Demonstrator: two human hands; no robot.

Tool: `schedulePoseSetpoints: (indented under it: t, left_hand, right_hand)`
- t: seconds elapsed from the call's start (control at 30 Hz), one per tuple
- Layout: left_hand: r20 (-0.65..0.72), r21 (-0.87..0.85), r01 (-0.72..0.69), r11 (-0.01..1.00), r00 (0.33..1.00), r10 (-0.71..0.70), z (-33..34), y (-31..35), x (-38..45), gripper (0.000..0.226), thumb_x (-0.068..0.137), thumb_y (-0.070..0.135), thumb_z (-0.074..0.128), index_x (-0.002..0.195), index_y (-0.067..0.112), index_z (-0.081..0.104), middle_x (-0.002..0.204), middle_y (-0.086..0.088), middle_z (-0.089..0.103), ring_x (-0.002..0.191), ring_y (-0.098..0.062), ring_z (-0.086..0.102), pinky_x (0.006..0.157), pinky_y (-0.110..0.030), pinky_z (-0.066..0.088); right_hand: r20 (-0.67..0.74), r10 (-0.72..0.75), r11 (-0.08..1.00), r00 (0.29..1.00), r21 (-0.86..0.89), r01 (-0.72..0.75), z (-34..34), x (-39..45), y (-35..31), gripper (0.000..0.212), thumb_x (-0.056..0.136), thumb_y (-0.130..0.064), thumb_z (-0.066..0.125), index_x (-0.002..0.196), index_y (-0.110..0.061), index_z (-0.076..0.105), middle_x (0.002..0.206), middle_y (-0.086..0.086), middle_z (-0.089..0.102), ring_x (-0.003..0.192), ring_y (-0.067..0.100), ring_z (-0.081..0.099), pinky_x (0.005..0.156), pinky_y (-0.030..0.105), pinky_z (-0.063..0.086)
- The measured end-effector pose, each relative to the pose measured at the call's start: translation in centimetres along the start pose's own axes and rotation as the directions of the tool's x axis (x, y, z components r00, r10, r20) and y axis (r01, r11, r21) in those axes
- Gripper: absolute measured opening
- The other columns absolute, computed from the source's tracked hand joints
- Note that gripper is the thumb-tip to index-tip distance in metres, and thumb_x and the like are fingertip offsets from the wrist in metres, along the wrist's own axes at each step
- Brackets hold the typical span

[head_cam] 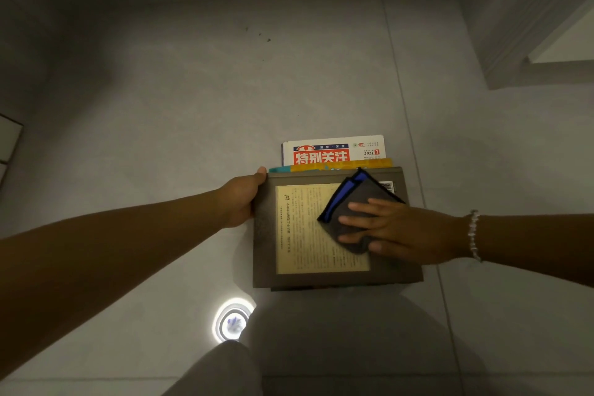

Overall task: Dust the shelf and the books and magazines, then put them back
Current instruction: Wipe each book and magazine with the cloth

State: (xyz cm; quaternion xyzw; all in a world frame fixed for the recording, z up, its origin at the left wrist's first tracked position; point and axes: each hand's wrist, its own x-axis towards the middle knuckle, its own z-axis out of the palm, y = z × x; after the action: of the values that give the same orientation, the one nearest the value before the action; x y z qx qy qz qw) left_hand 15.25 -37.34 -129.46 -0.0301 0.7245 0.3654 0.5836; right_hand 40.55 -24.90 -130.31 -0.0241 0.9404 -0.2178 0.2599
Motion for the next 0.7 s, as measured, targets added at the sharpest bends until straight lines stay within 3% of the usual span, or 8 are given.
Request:
schedulePoseSetpoints:
  t: [0.1, 0.2, 0.3, 0.4, 0.53, 0.57, 0.63, 0.7]
  left_hand:
    - [-0.003, 0.005, -0.015, 1.000, 1.000, 0.015, 0.0, -0.1, 0.0, 0.037, 0.101, 0.038, 0.038, 0.123, 0.011, 0.049, 0.105, -0.009, 0.062, 0.093, -0.022, 0.061, 0.084, -0.036, 0.048]
    - [0.030, 0.086, -0.064, 0.994, 0.998, 0.061, -0.2, -0.2, -0.4, 0.037, 0.101, 0.037, 0.040, 0.126, 0.012, 0.048, 0.108, -0.009, 0.061, 0.096, -0.022, 0.060, 0.081, -0.036, 0.047]
    - [0.122, 0.169, -0.100, 0.981, 0.989, 0.079, -0.8, -0.1, -1.1, 0.033, 0.100, 0.035, 0.043, 0.127, 0.016, 0.044, 0.111, -0.008, 0.062, 0.099, -0.023, 0.061, 0.076, -0.037, 0.052]
    - [0.184, 0.220, -0.122, 0.968, 0.980, 0.081, -1.3, 0.3, -2.0, 0.039, 0.096, 0.036, 0.051, 0.128, 0.019, 0.036, 0.115, -0.009, 0.062, 0.101, -0.026, 0.065, 0.074, -0.041, 0.057]
    - [0.220, 0.303, -0.234, 0.924, 0.960, 0.171, -1.0, 2.0, -3.6, 0.042, 0.092, 0.039, 0.056, 0.124, 0.019, 0.038, 0.109, -0.010, 0.067, 0.095, -0.025, 0.069, 0.075, -0.041, 0.059]
    - [0.226, 0.314, -0.273, 0.909, 0.952, 0.208, -0.7, 2.6, -4.1, 0.042, 0.092, 0.040, 0.057, 0.123, 0.018, 0.040, 0.108, -0.010, 0.068, 0.095, -0.025, 0.070, 0.076, -0.043, 0.058]
    - [0.234, 0.332, -0.358, 0.873, 0.928, 0.291, 0.1, 3.8, -5.3, 0.040, 0.091, 0.040, 0.058, 0.121, 0.017, 0.046, 0.106, -0.009, 0.069, 0.094, -0.024, 0.070, 0.080, -0.045, 0.058]
    - [0.259, 0.355, -0.433, 0.828, 0.897, 0.358, 1.0, 5.0, -6.8, 0.035, 0.093, 0.038, 0.057, 0.118, 0.015, 0.051, 0.104, -0.010, 0.070, 0.091, -0.023, 0.070, 0.079, -0.045, 0.058]
  right_hand:
    - [-0.062, 0.170, 0.983, 0.984, 0.077, -0.165, -0.7, -0.5, 1.4, 0.045, 0.094, -0.049, 0.006, 0.139, -0.046, 0.001, 0.149, -0.021, -0.012, 0.134, -0.003, -0.028, 0.102, 0.013, -0.027]
    - [-0.143, 0.320, 0.939, 0.937, 0.177, -0.294, -1.6, 0.1, 1.7, 0.042, 0.099, -0.043, 0.010, 0.140, -0.041, 0.002, 0.156, -0.013, -0.003, 0.142, 0.006, -0.015, 0.114, 0.027, -0.013]
    - [-0.172, 0.429, 0.881, 0.887, 0.298, -0.368, -2.2, 1.4, 0.3, 0.044, 0.103, -0.032, 0.018, 0.147, -0.032, 0.009, 0.159, -0.006, 0.002, 0.145, 0.014, -0.007, 0.114, 0.030, -0.006]
    - [-0.207, 0.493, 0.832, 0.845, 0.397, -0.388, -3.0, 2.0, -0.8, 0.043, 0.102, -0.033, 0.018, 0.145, -0.037, 0.013, 0.158, -0.006, 0.008, 0.146, 0.017, 0.001, 0.116, 0.036, 0.001]
    - [-0.268, 0.506, 0.769, 0.820, 0.571, -0.288, -4.4, 2.0, -2.4, 0.042, 0.102, -0.035, 0.022, 0.144, -0.037, 0.026, 0.154, -0.007, 0.025, 0.142, 0.017, 0.017, 0.116, 0.043, 0.015]
    - [-0.287, 0.505, 0.741, 0.814, 0.628, -0.238, -4.9, 1.8, -2.9, 0.040, 0.102, -0.036, 0.023, 0.140, -0.036, 0.036, 0.145, -0.007, 0.039, 0.136, 0.017, 0.031, 0.111, 0.042, 0.026]
    - [-0.305, 0.514, 0.675, 0.802, 0.721, -0.159, -6.4, 1.2, -4.0, 0.027, 0.101, -0.039, 0.025, 0.113, -0.041, 0.050, 0.109, -0.012, 0.057, 0.105, 0.009, 0.055, 0.091, 0.032, 0.043]
    - [-0.304, 0.535, 0.635, 0.788, 0.760, -0.139, -8.1, 0.4, -5.1, 0.029, 0.102, -0.038, 0.025, 0.094, -0.032, 0.052, 0.090, -0.012, 0.056, 0.084, 0.005, 0.056, 0.076, 0.016, 0.045]
